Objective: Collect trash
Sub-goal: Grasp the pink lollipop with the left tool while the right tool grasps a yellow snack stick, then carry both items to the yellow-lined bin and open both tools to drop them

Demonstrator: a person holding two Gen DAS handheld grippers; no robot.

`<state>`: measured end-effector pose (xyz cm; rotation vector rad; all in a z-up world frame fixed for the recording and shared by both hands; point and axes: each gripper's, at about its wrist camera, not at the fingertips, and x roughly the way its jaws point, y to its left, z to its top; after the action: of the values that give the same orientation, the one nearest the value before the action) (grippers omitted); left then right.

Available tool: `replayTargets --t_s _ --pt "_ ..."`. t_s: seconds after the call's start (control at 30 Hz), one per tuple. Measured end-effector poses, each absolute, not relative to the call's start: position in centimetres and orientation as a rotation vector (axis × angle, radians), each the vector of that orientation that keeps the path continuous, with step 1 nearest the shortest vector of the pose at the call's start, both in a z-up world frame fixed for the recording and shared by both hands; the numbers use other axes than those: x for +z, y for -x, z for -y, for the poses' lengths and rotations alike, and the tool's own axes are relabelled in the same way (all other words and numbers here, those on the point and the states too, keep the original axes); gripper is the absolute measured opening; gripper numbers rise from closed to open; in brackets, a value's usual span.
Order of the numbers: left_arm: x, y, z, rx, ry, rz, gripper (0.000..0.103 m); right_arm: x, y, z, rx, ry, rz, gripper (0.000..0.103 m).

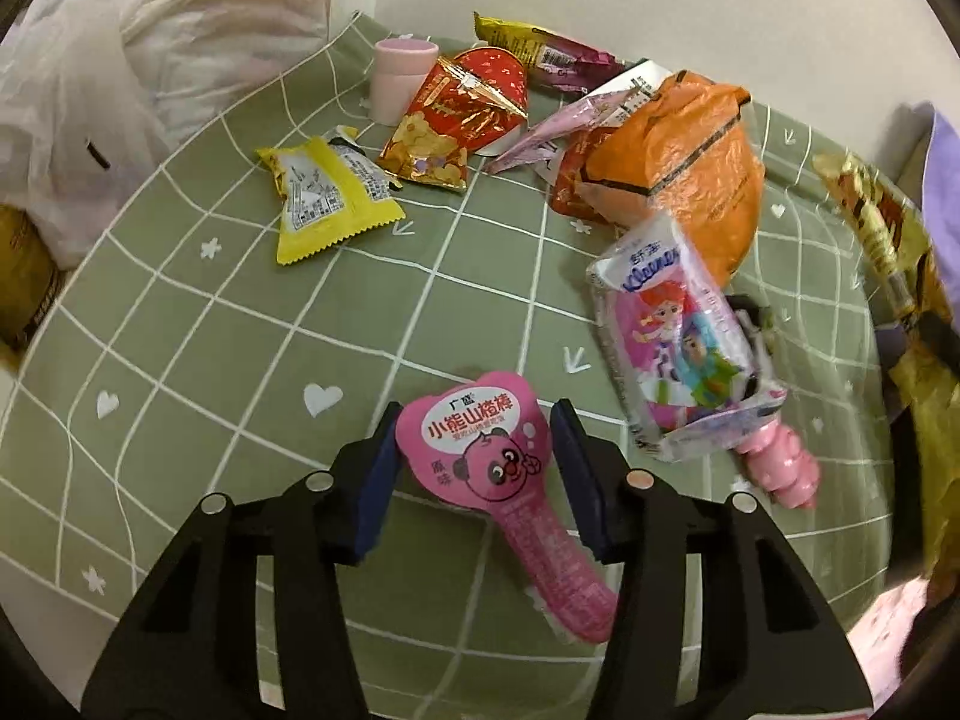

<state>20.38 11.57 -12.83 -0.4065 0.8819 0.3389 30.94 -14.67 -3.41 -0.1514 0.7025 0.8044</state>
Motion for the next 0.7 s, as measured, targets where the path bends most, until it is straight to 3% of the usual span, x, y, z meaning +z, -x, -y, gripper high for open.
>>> replayTargets --t_s 0.17,0.37,0.7 --pt "-10.6 -20.3 -11.1 0.265 0.378 -0.833 0.047 -2.4 -30.5 14.9 0.768 0.133 -0.677 0.028" --pt "-4.3 -22.8 -11.0 0.099 0.291 -0.693 0.047 -0.1 -28.8 15.6 0.662 0.092 -0.625 0.029" --pt "2.9 -28.7 -4.1 -0.254 0.169 -0.556 0.047 4.0 -25.8 22.2 0.365 -0.006 -0.539 0.029"
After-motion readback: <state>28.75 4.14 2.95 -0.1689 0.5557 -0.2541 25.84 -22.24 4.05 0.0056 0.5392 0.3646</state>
